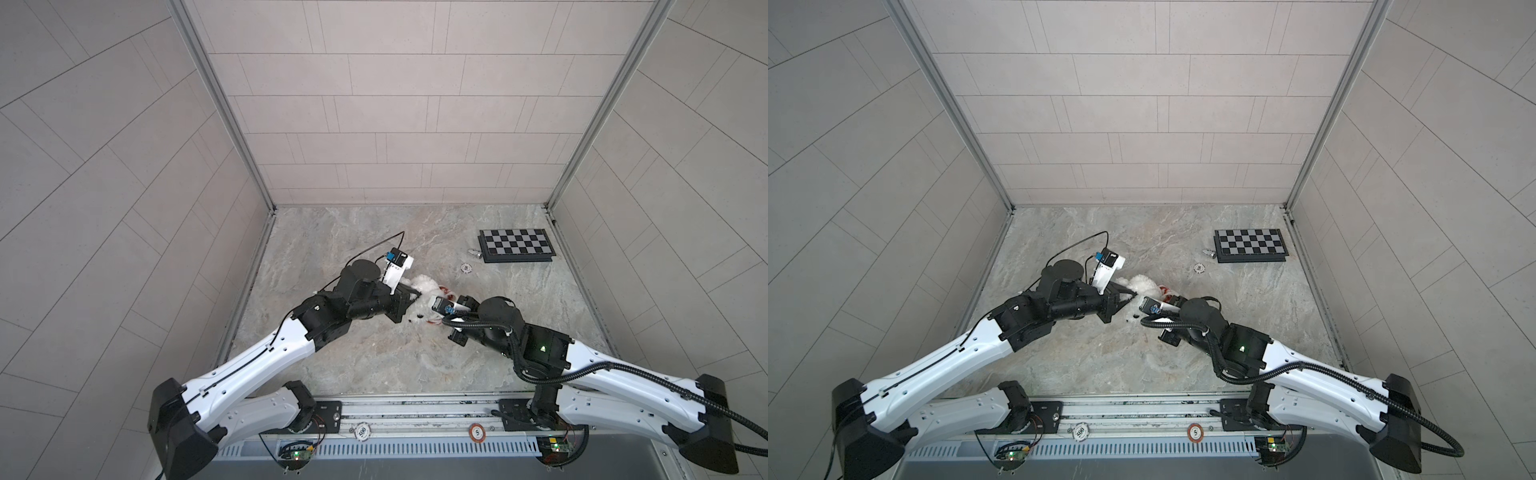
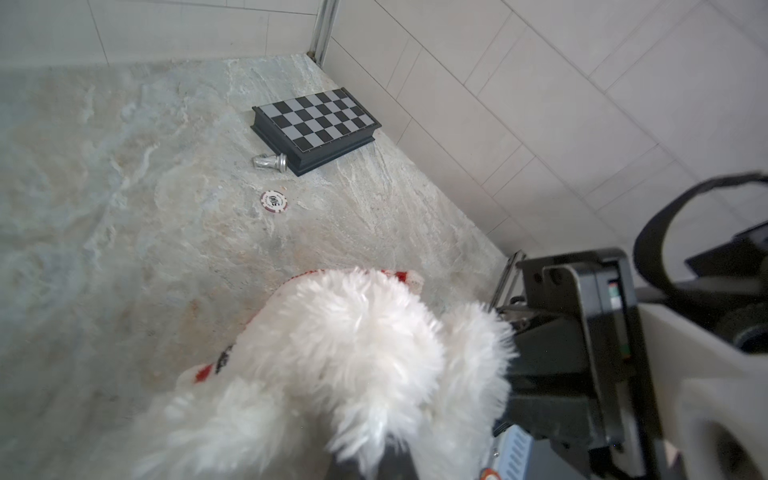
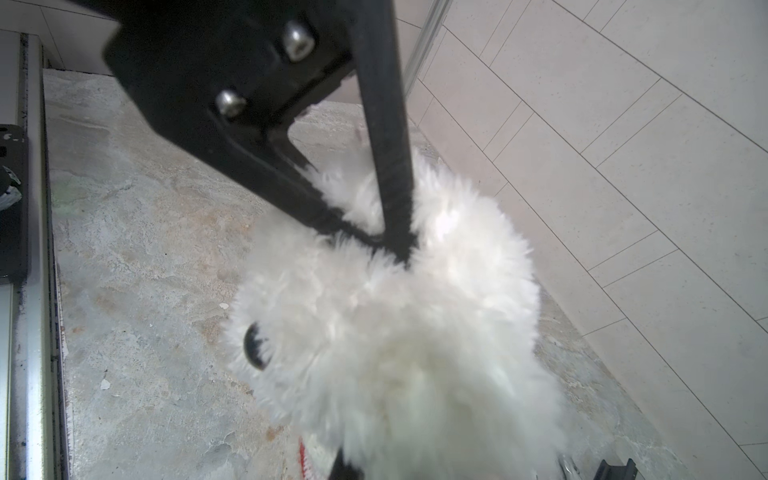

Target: Dress the teddy bear

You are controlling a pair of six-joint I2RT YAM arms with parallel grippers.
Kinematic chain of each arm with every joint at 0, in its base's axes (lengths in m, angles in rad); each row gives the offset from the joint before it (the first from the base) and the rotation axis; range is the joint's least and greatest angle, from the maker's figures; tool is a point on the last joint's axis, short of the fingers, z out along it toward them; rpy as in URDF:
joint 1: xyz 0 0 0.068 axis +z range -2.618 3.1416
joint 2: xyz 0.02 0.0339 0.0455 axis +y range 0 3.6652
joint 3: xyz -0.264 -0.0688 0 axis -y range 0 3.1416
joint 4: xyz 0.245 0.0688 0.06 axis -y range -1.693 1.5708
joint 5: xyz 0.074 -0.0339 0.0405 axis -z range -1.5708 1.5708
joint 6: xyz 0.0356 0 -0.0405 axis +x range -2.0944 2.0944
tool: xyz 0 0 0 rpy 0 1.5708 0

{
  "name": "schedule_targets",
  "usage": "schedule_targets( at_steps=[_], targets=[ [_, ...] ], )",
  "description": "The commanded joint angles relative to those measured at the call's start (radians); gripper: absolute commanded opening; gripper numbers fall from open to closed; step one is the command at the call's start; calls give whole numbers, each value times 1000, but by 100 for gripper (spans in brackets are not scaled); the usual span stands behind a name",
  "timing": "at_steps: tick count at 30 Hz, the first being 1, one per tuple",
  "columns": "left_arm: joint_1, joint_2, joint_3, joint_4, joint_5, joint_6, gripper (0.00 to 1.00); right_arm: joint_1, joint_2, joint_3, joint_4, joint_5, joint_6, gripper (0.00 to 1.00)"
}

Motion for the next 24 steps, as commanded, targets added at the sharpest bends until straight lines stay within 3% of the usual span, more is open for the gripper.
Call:
schedule_targets(
  at_steps=[1,3,4,8,11,16,24],
  targets=[
    [95,-33,-85,91,-11,-99,0,7,-56,24,21,21,47,28],
    [159,-57,-149,177,21,-164,0,7,-94,9,-11,52,100,44],
    [181,-61,-172,209,39,-186,0,6,-116,2,-29,64,128,47],
    [234,-45,-243,331,108,-249,0,2,-200,-20,-103,113,296,51],
    [234,-41,-283,408,125,-274,0,-19,-187,-24,-104,106,433,42],
    [235,-50,-318,435,133,-279,0,-105,-47,7,-71,-15,573,21],
    [240,-86,-342,449,139,-296,0,-147,169,67,-13,-138,600,15]
  ],
)
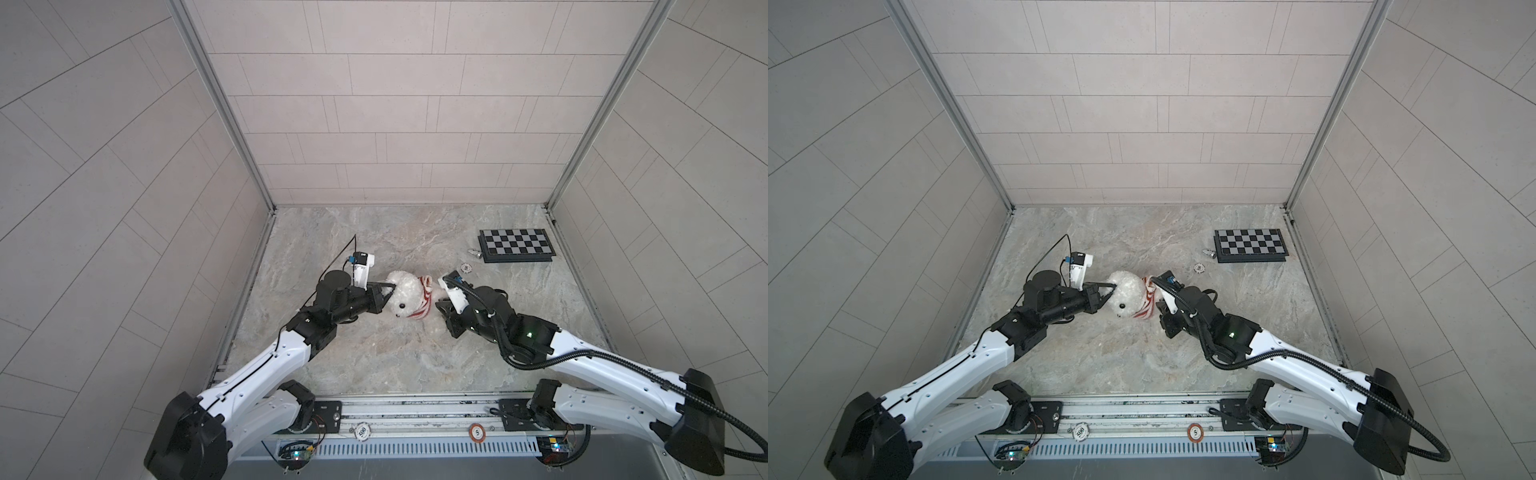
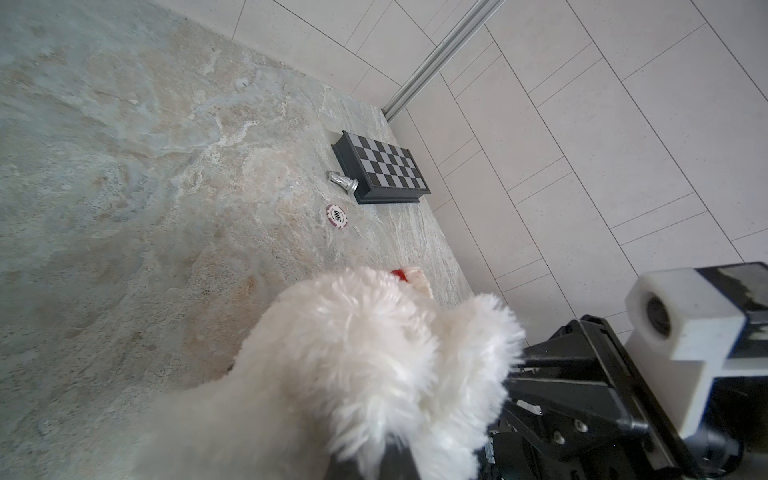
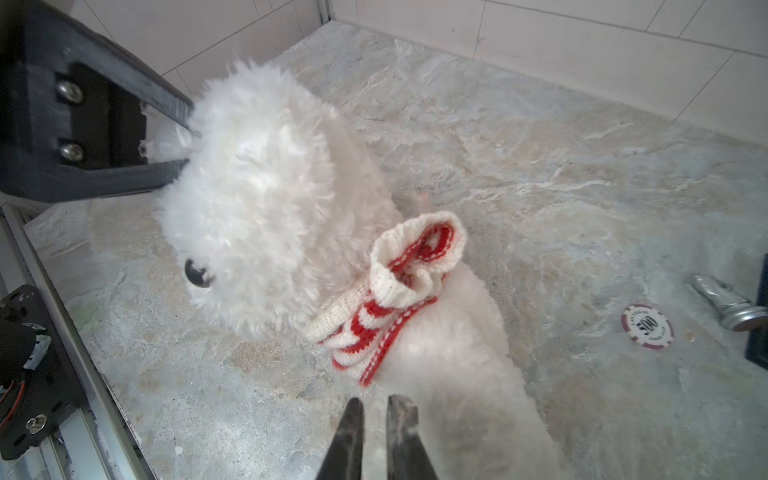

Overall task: Dress the teddy bear
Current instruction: 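Grasp the other sweater sleeve with the right gripper while the left holds the bear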

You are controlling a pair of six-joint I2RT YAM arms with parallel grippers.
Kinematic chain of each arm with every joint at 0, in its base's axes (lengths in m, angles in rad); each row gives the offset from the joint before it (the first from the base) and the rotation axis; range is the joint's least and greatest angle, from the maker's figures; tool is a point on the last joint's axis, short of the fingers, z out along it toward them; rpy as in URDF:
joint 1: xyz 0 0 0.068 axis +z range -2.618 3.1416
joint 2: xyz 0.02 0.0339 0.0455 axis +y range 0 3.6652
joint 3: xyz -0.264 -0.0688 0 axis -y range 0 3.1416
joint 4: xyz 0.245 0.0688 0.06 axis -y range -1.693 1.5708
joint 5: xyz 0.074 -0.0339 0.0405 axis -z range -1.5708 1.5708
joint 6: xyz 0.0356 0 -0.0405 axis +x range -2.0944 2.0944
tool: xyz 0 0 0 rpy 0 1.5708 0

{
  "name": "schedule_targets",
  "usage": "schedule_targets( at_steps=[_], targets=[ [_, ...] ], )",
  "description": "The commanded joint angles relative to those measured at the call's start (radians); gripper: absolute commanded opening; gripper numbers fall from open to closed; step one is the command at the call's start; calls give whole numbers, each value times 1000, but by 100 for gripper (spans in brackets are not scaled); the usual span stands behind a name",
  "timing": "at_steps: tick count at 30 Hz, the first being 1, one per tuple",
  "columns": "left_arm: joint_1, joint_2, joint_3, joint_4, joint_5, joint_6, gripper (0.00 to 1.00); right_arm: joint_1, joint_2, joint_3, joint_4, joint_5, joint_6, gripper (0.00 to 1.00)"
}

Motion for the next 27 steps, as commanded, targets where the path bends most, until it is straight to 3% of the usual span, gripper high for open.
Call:
schedule_targets(
  at_steps=[1,10,22,27],
  targets=[
    [5,-27,-13,77,28,-25,0,-16,41,46,51,-61,53,15],
    [3,-52,-31,95,39,-41,0,-75,98,20,123,-90,91,13],
    [3,-50,-47,126,40,-68,0,-90,63,-29,163,-57,126,16],
    [3,-60,-57,132,37,-78,0,-92,28,-59,189,-27,157,23]
  ],
)
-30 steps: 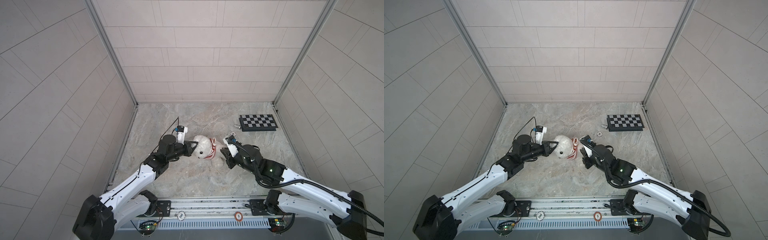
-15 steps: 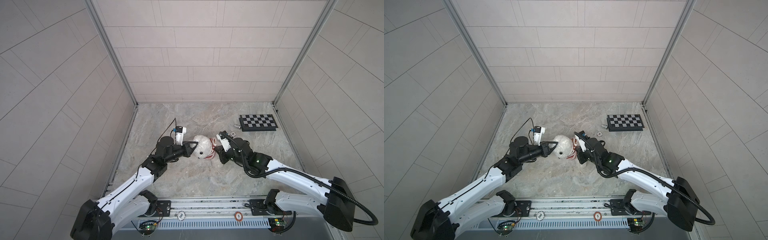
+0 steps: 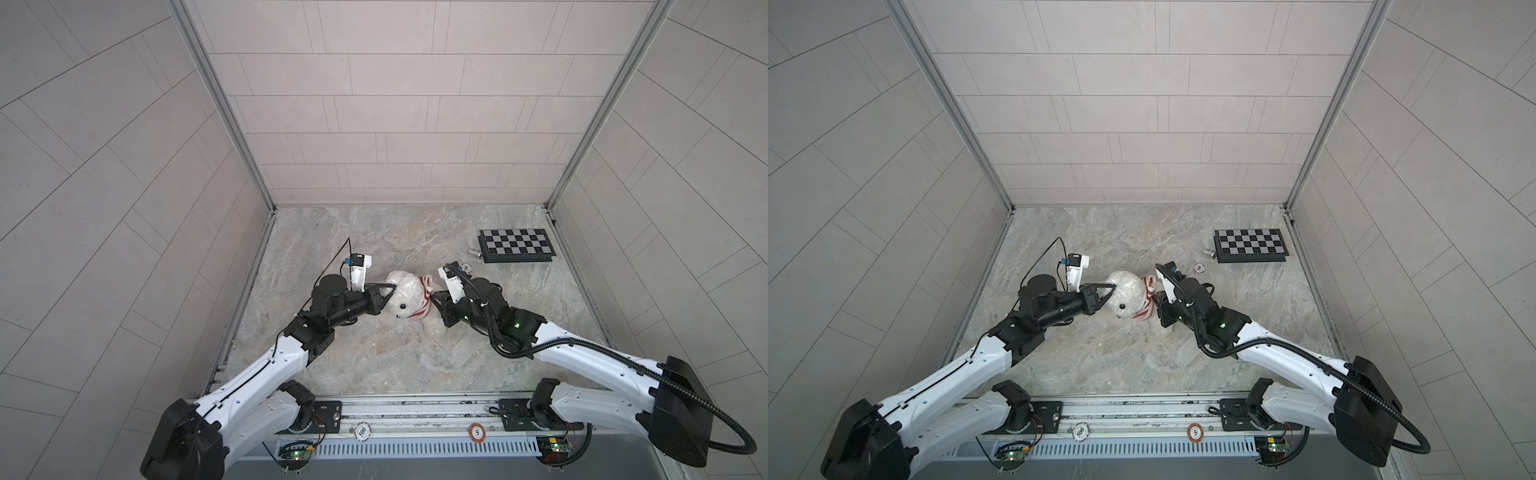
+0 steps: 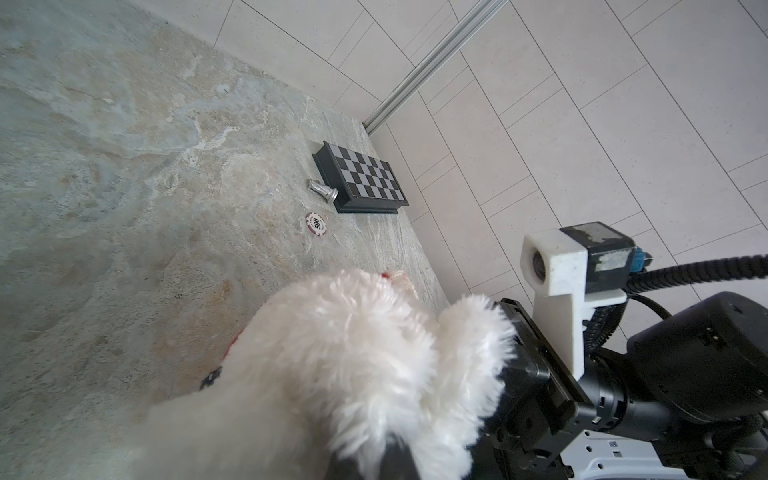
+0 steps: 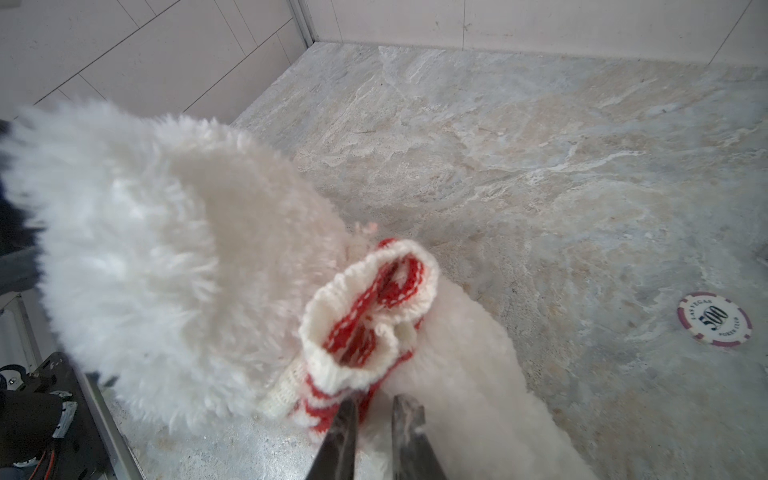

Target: Dress the teddy bear

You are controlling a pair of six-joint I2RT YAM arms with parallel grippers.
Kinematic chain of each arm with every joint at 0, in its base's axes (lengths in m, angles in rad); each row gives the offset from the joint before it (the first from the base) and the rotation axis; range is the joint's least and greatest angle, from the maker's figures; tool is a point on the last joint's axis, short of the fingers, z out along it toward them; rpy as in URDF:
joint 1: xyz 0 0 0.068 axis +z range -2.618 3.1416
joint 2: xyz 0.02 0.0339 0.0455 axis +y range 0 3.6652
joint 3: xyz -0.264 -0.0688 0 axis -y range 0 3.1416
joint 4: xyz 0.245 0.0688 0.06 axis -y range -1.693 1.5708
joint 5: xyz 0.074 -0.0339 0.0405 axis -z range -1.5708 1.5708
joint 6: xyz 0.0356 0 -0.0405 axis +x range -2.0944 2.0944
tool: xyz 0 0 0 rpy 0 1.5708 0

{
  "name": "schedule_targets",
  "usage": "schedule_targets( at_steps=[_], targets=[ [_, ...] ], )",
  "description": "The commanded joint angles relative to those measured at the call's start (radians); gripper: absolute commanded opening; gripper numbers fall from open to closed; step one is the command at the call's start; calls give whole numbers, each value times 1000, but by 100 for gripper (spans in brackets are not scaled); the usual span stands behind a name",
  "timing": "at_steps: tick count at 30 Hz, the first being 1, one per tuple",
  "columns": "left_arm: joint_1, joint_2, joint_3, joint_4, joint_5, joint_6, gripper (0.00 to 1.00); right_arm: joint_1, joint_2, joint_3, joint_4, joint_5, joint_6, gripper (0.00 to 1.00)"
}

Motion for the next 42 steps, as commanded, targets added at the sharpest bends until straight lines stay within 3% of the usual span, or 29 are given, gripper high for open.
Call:
schedule_targets(
  at_steps=[1,22,29,38,42],
  targets=[
    [3,-27,-10,53,16,-8,0,-5,-35,-19,31,32,36,23],
    [-37,-5,8,78,18,-15,0,-5,101,-14,162,-40,71,24],
    [-42,-5,5,81,15,-12,0,-6,113,-22,174,-37,75,12],
    [-42,0,5,88,18,-12,0,-9,136,-19,186,-58,85,17],
    [-44,9,3,103,24,-12,0,-9,188,-4,205,-91,85,11]
  ],
)
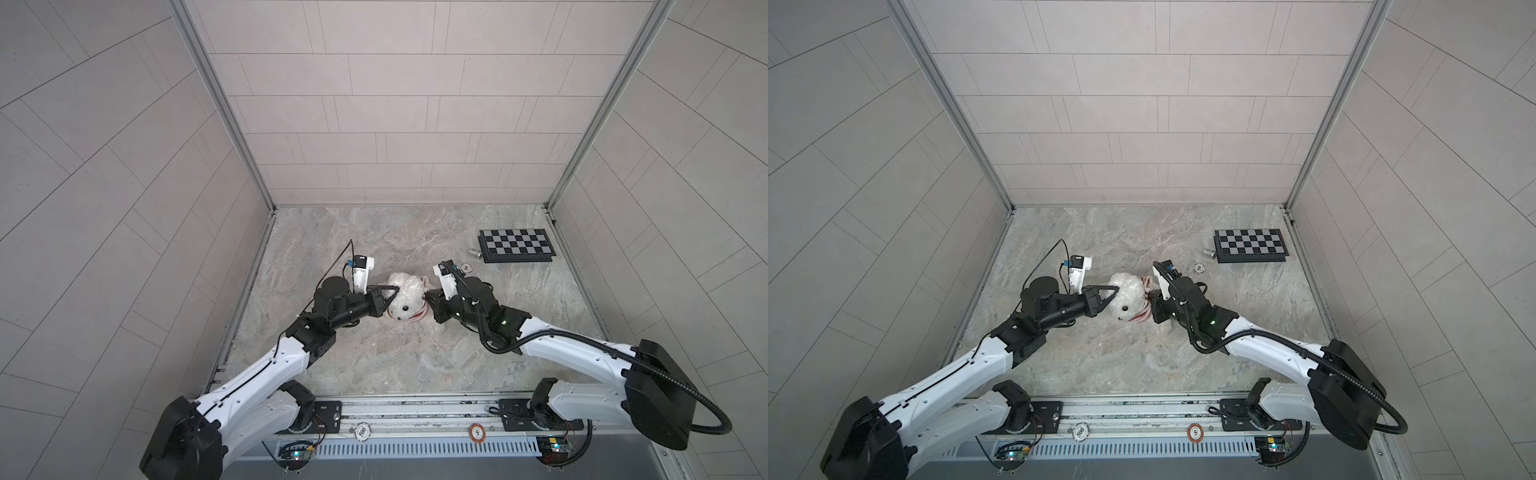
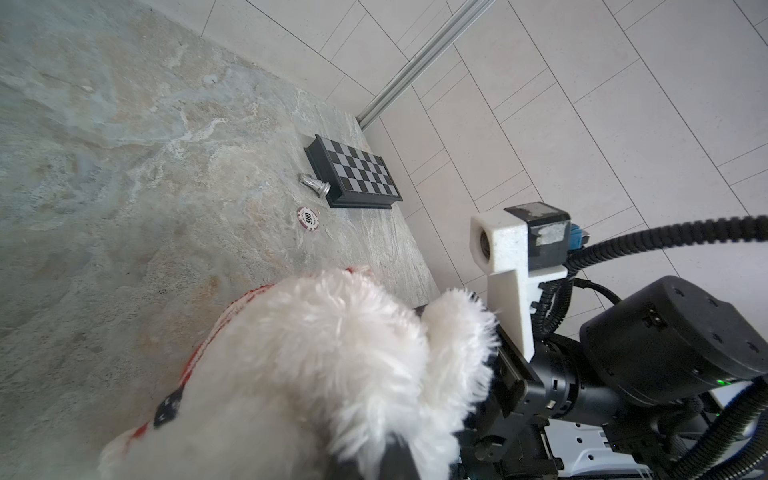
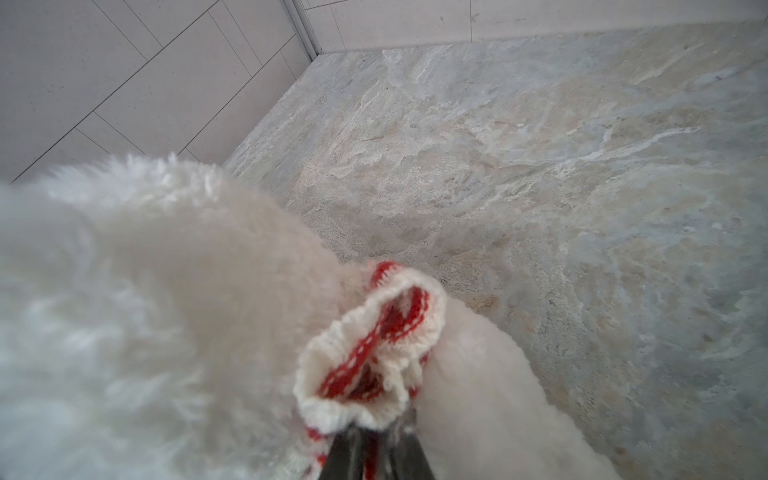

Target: Dress the teddy bear

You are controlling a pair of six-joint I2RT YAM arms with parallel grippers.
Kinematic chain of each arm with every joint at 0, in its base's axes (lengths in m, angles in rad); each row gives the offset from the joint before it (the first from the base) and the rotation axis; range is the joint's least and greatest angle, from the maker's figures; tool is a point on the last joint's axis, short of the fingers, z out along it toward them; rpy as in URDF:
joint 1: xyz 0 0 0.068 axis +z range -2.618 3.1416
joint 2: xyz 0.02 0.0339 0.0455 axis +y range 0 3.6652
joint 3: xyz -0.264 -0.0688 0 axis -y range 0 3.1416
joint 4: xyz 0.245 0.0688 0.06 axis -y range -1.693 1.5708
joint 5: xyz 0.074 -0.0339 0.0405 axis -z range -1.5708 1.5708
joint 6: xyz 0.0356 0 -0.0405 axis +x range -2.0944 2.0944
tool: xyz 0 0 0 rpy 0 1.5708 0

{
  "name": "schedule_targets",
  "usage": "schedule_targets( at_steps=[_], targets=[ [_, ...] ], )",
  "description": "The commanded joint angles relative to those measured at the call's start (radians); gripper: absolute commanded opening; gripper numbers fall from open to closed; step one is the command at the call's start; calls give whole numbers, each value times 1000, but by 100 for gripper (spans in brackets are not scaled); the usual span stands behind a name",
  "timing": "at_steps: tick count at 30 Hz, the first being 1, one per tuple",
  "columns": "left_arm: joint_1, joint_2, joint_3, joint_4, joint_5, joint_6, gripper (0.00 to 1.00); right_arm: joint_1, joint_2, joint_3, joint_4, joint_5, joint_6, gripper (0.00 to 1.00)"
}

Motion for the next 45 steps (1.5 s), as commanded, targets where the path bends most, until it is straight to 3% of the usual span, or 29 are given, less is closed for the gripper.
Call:
schedule_targets(
  at_steps=[1,6,15,29,37,45],
  targets=[
    [-12,0,6,82,33,2,0,1,43,14,19,-36,16,10],
    [-11,-8,-2,76,26,4,0,-13,42,3,22,-28,14,0],
    [53,-35,-12,7,8,32,0,-73,-151,-100,-66,58,-8,0],
    [158,-27,-56,9,9,31,0,-106,-440,-255,-78,74,-8,0],
    [164,-31,-83,70,5,-3,0,-117,-501,-304,-190,156,41,0],
    [167,-88,-106,82,-42,-40,0,-127,-547,-368,-257,151,83,0]
  ],
)
